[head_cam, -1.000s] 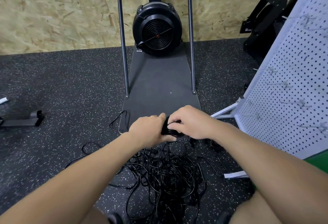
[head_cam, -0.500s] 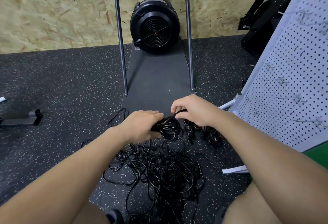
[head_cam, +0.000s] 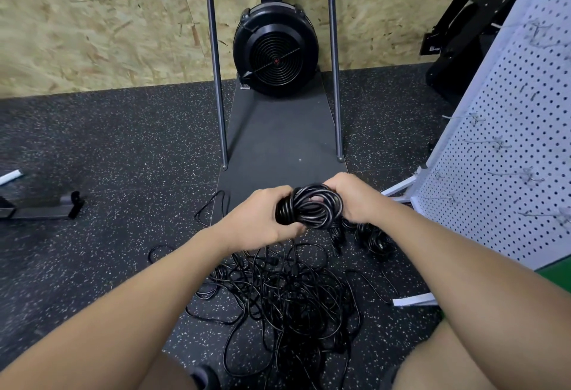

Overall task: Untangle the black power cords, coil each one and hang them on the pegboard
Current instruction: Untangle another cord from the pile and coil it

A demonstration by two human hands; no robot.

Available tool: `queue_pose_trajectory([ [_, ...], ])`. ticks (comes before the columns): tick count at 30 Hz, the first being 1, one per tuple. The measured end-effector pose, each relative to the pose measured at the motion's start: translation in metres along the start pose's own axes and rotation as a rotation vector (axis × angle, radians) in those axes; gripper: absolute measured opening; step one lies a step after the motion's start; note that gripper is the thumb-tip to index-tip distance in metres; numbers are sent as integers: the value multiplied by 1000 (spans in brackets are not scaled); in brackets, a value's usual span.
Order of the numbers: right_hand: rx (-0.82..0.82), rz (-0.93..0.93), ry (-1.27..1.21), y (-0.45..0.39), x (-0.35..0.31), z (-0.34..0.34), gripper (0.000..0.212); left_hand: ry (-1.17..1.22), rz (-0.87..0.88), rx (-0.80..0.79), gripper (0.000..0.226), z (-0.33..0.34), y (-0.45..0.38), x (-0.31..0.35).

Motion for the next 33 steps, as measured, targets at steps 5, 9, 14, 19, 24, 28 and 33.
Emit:
queue_pose_trajectory([
  [5, -57, 132, -182, 0, 0, 19, 34, 118, -113, 187, 61, -6, -8, -15],
  [9, -45, 59, -110, 1, -19, 23, 26, 88, -183, 235, 45, -12, -14, -30],
  [14, 159, 45, -61, 2, -31, 14, 9, 68, -287, 240, 49, -15, -17, -40],
  [19, 210, 96, -347, 9, -41, 4, 11, 289, -286, 237, 41, -12, -18, -30],
  [24, 99, -26, -669, 13, -51, -2, 13, 695, -337, 188, 32, -7, -20, -34],
  [28, 93, -52, -991, 4, -45, 12, 24, 830, -391, 179, 34, -2, -19, -38],
  [33, 165, -20, -1207, -7, -44, 20, 23, 844, -387, 155, 45, 3, -22, -32],
])
Point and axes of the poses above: each hand's wrist, its own y-axis away from the middle knuckle, its own z-axis out of the palm, x = y × z, the point moved 4 cm from there along -y, towards the middle knuckle, and after that the axes turned 10 degrees about -y, right-handed, at the moved point
